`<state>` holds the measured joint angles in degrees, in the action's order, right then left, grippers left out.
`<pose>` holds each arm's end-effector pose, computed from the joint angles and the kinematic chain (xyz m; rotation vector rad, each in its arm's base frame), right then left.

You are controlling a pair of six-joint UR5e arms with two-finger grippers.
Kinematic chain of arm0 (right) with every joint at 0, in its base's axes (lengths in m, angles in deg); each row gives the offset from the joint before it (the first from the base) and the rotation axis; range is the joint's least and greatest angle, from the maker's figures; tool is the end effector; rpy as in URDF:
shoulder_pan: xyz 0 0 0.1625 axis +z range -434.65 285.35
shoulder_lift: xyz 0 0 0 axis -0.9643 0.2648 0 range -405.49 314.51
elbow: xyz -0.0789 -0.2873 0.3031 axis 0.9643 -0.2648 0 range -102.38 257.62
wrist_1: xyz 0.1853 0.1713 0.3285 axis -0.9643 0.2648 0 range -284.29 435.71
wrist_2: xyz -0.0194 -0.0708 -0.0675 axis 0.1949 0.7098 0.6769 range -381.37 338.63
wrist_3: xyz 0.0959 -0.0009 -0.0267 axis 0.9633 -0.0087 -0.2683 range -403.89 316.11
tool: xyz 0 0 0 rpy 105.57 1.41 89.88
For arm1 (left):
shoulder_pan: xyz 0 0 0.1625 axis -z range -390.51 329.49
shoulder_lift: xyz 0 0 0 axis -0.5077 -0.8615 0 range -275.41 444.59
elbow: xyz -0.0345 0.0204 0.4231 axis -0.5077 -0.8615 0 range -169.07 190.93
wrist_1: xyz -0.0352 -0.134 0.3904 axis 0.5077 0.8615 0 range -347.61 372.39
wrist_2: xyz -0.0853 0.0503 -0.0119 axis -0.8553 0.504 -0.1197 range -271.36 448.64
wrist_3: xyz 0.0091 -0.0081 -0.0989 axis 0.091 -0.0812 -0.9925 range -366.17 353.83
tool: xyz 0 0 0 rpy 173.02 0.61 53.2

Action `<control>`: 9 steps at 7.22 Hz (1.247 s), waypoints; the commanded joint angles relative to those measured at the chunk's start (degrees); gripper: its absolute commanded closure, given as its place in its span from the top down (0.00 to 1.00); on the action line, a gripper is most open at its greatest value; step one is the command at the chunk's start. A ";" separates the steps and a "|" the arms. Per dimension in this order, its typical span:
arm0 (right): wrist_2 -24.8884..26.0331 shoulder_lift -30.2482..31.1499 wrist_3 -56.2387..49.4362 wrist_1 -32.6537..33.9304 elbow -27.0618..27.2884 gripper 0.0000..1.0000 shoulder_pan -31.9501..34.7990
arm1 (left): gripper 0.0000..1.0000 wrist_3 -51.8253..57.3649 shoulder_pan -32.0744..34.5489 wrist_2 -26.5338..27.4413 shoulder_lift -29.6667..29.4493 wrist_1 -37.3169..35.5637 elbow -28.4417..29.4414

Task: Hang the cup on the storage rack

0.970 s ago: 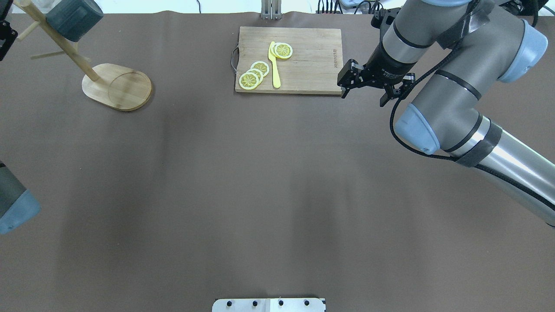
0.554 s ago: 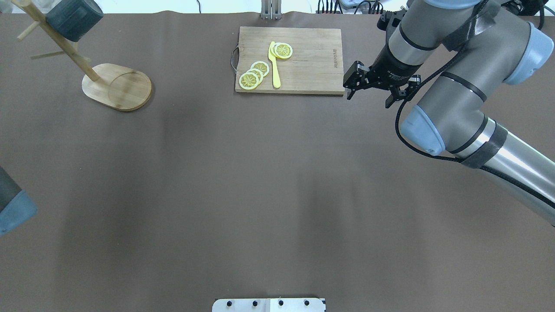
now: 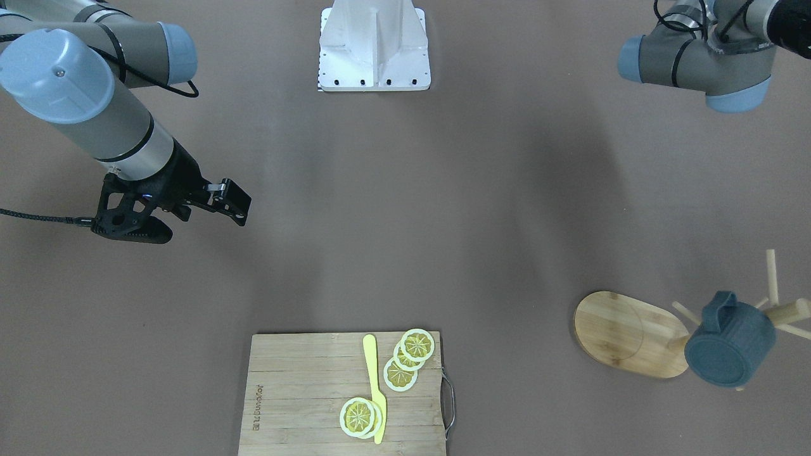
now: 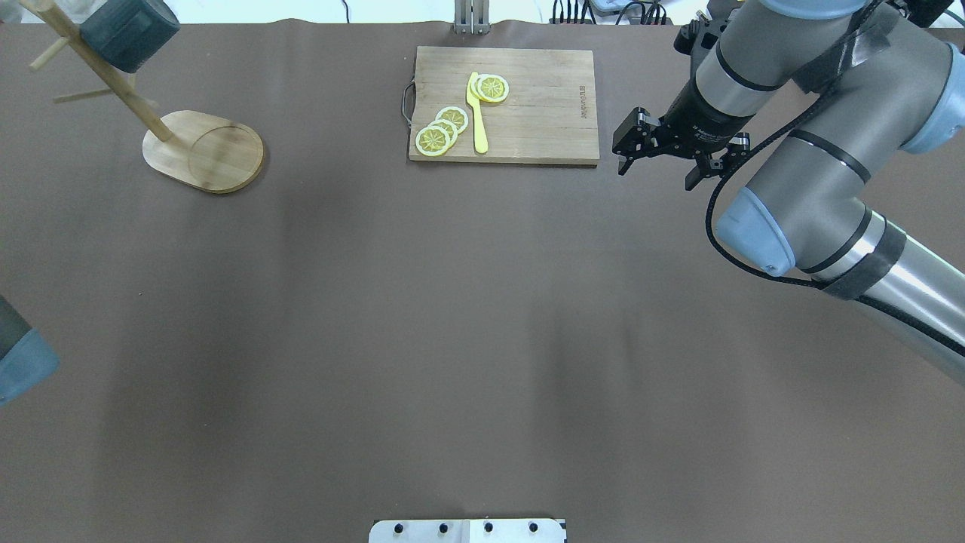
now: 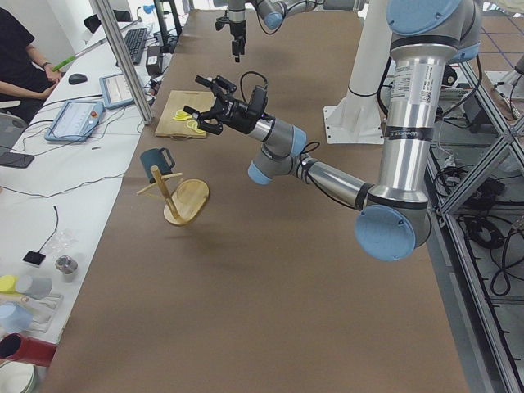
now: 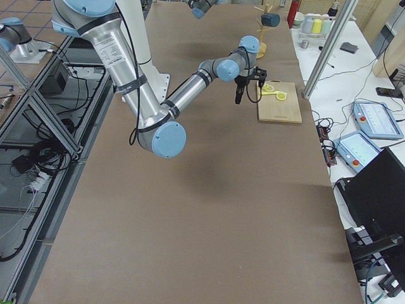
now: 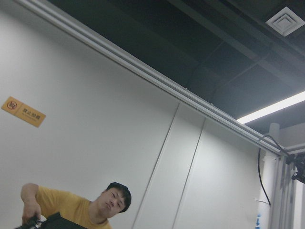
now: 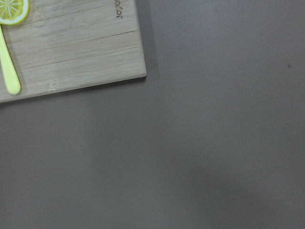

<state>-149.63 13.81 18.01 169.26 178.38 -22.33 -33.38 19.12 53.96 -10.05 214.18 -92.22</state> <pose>-0.3331 -0.5484 0.2687 -0.0799 -0.9003 0.1728 0.0874 -0.4350 0.3533 1.9423 0.7041 -0.9362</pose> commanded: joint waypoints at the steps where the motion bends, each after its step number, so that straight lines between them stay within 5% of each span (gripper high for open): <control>1: -0.06 1.51 -0.03 -0.03 1.01 1.00 0.15 | 0.98 10.23 3.34 1.55 3.73 -1.04 0.04; 3: 0.02 2.13 0.15 -0.03 1.64 1.00 0.15 | 0.98 9.98 9.74 -7.89 18.72 -1.31 0.13; 4: 0.02 2.22 0.24 -0.03 1.81 1.00 0.07 | 0.98 9.46 13.17 -11.77 21.05 -4.70 -0.04; 9: -0.15 2.31 0.33 0.06 3.04 1.00 0.07 | 0.98 7.08 22.84 -20.56 12.05 -25.43 -1.09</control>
<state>-149.72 16.06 18.33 169.25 181.20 -22.26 -26.31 38.29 37.22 4.87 194.69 -93.14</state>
